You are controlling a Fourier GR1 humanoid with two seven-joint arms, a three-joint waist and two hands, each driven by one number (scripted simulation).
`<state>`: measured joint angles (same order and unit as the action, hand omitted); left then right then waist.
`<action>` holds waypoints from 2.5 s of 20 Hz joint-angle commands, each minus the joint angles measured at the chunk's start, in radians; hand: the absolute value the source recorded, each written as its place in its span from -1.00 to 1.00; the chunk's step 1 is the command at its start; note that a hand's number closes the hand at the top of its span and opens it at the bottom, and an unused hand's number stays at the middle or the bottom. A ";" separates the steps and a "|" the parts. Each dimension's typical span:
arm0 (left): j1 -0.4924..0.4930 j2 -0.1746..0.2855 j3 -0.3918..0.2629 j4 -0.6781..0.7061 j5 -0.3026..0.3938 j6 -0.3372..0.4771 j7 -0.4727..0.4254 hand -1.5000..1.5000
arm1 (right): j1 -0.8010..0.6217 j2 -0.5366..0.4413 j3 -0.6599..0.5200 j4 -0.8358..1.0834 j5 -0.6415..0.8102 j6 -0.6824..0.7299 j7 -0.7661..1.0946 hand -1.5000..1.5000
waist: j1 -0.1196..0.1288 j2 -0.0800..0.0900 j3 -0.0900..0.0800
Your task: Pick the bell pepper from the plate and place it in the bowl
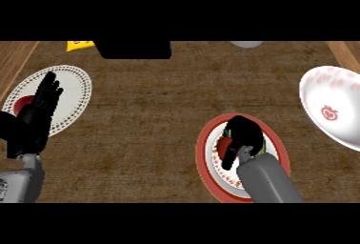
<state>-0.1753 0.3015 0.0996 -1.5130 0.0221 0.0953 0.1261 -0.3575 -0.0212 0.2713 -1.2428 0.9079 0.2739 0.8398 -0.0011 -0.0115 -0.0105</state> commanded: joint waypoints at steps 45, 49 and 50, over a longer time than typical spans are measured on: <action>0.057 -0.062 0.025 -0.031 -0.050 -0.036 -0.038 0.00 | -0.055 -0.479 -0.641 -0.192 -0.228 -0.177 -0.712 1.00 | 0.012 0.016 0.011; 0.018 -0.074 0.019 -0.003 -0.063 -0.029 -0.045 0.00 | -0.206 -0.572 -0.687 0.078 -0.250 -0.188 -0.814 1.00 | 0.017 0.017 0.011; -0.031 -0.014 0.073 0.043 -0.021 -0.079 -0.022 0.00 | -0.146 -0.540 -0.668 0.090 -0.231 -0.240 -0.876 1.00 | 0.011 0.016 0.011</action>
<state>-0.1553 0.2556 0.1372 -1.5224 -0.0218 0.0480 0.1010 -0.4715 -0.5393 -0.3774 -1.3322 0.6728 0.1036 0.0923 0.0109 0.0044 0.0005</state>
